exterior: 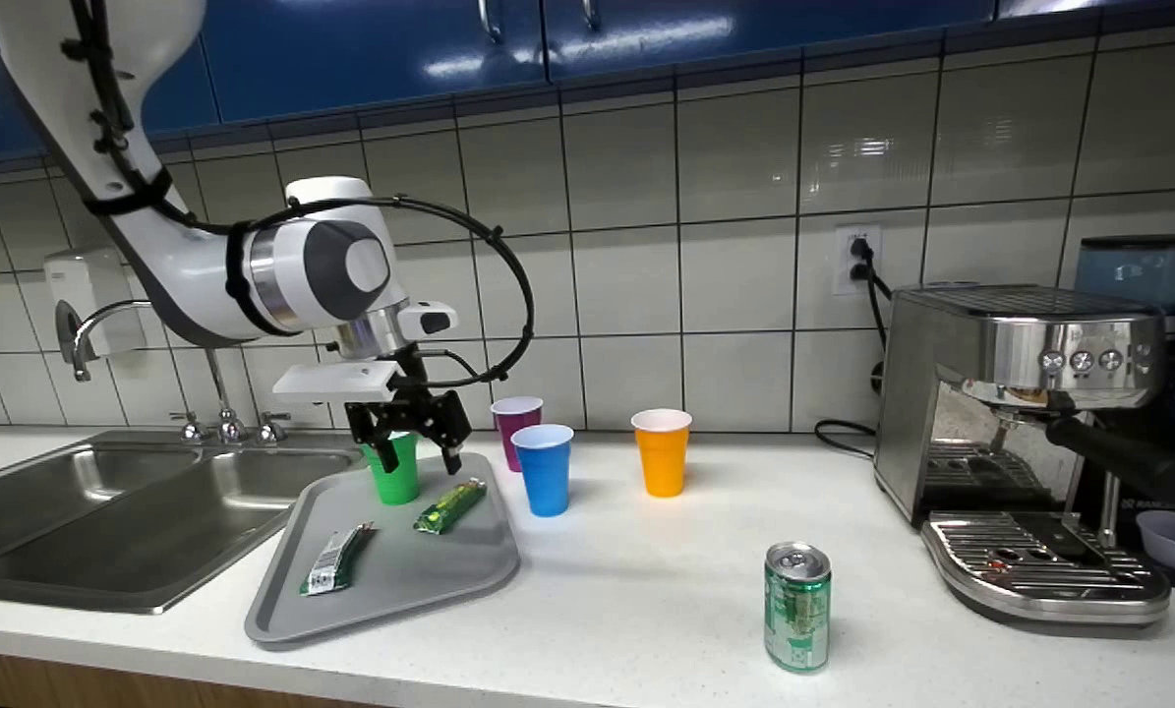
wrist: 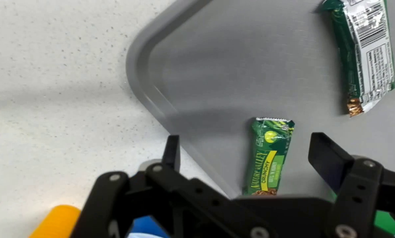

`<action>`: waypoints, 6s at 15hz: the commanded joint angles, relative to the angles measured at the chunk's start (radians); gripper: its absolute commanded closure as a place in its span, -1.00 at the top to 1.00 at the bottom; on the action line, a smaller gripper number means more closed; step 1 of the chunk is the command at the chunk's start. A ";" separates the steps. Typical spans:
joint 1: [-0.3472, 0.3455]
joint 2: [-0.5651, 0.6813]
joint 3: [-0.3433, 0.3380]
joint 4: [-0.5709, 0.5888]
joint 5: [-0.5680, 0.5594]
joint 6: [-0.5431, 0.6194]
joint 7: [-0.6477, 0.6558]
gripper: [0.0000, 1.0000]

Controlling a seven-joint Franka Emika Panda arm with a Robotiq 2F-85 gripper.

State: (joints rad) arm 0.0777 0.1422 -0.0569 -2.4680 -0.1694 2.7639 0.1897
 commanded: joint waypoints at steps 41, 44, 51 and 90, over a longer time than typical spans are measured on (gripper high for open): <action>-0.301 -0.006 -0.377 0.039 -0.141 -0.006 0.460 1.00; -0.317 0.025 -0.393 0.054 -0.114 0.003 0.457 1.00; -0.328 0.134 -0.410 0.129 0.015 0.005 0.427 1.00; -0.220 0.322 -0.501 0.273 0.129 -0.027 0.432 -0.22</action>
State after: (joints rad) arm -0.1949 0.5020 -0.5156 -2.1779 -0.0074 2.7645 0.6141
